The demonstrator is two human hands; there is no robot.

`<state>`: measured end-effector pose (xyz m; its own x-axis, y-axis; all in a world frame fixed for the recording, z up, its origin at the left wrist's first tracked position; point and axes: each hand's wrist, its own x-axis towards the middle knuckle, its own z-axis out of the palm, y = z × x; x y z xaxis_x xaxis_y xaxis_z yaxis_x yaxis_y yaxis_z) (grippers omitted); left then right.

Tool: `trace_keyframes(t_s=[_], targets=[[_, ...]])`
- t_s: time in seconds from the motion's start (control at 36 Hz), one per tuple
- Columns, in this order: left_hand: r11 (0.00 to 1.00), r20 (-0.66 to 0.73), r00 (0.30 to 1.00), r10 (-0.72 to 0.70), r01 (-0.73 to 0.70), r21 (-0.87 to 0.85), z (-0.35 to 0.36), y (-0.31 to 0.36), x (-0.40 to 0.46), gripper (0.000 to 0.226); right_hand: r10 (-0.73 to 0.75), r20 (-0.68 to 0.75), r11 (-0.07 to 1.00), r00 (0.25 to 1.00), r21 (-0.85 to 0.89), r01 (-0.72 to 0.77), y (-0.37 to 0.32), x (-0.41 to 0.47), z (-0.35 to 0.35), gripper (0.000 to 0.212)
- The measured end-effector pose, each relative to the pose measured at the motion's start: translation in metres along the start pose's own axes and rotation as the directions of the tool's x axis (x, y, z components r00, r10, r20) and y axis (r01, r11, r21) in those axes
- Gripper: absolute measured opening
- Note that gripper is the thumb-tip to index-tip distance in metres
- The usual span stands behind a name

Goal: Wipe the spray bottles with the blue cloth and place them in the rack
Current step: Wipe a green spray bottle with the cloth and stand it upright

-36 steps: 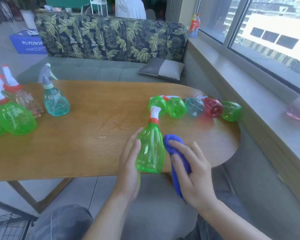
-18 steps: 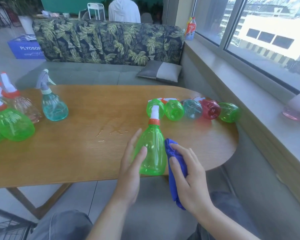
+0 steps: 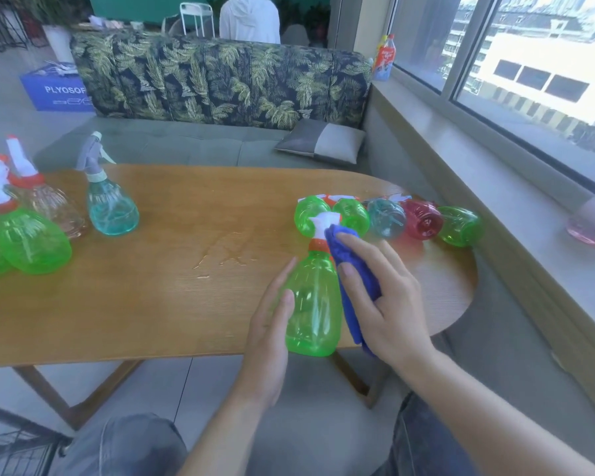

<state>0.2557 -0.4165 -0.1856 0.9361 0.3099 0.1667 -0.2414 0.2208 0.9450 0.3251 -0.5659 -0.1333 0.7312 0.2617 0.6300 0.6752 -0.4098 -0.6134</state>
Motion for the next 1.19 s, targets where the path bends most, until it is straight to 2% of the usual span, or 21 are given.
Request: trace_keyframes(t_s=[0.17, 0.31, 0.42, 0.58, 0.61, 0.67, 0.75, 0.81, 0.89, 0.97, 1.06, 1.19], targets=[[0.999, 0.0, 1.0, -0.011, 0.011, -0.051, 0.001, 0.003, 0.002, 0.05, -0.082, 0.109, 0.989, 0.991, -0.116, 0.094, 0.004, 0.005, 0.011, 0.036], [0.997, -0.018, 0.998, -0.06, 0.059, -0.05, -0.004, -0.002, 0.003, 0.045, -0.269, 0.168, 0.947, 0.948, -0.137, 0.292, 0.007, -0.016, 0.01, 0.033], [0.998, -0.029, 0.997, -0.068, 0.068, -0.01, -0.007, -0.006, 0.003, 0.049, -0.438, 0.251, 0.859, 0.863, -0.165, 0.484, 0.01, -0.027, 0.003, 0.029], [1.0, -0.03, 1.0, 0.001, -0.001, 0.008, -0.003, 0.001, 0.002, 0.049, -0.608, 0.433, 0.661, 0.665, -0.187, 0.727, 0.009, -0.036, -0.009, 0.03], [1.0, -0.033, 0.999, 0.0, 0.0, -0.004, -0.002, 0.001, 0.002, 0.049, -0.607, 0.429, 0.663, 0.669, -0.192, 0.724, 0.008, -0.034, -0.011, 0.029], [1.0, -0.05, 0.999, -0.014, 0.013, -0.024, 0.0, 0.002, 0.001, 0.051, -0.554, 0.35, 0.738, 0.755, -0.212, 0.64, 0.005, -0.024, -0.013, 0.029], [1.0, -0.048, 0.999, -0.006, 0.004, -0.028, 0.003, 0.002, 0.002, 0.057, -0.349, 0.15, 0.913, 0.925, -0.167, 0.372, 0.003, -0.002, -0.014, 0.032], [0.999, -0.036, 0.999, -0.004, 0.003, -0.035, 0.004, 0.002, 0.002, 0.055, -0.204, 0.107, 0.967, 0.973, -0.13, 0.217, 0.002, 0.008, -0.01, 0.034], [0.999, -0.036, 0.999, 0.005, -0.007, -0.042, 0.002, 0.0, 0.003, 0.052, -0.118, 0.138, 0.985, 0.983, -0.108, 0.133, 0.001, 0.003, 0.0, 0.036], [1.0, -0.055, 0.998, -0.012, 0.011, -0.025, -0.002, -0.001, 0.003, 0.051, -0.116, 0.172, 0.986, 0.978, -0.098, 0.134, 0.0, -0.014, 0.006, 0.035], [1.0, -0.081, 0.996, -0.02, 0.021, 0.003, -0.006, -0.003, 0.002, 0.053, -0.219, 0.238, 0.961, 0.946, -0.114, 0.251, -0.001, -0.031, 0.006, 0.035], [0.997, -0.074, 0.995, -0.061, 0.058, -0.052, -0.01, -0.001, 0.002, 0.054, -0.388, 0.36, 0.873, 0.848, -0.15, 0.464, 0.0, -0.044, 0.003, 0.031]])
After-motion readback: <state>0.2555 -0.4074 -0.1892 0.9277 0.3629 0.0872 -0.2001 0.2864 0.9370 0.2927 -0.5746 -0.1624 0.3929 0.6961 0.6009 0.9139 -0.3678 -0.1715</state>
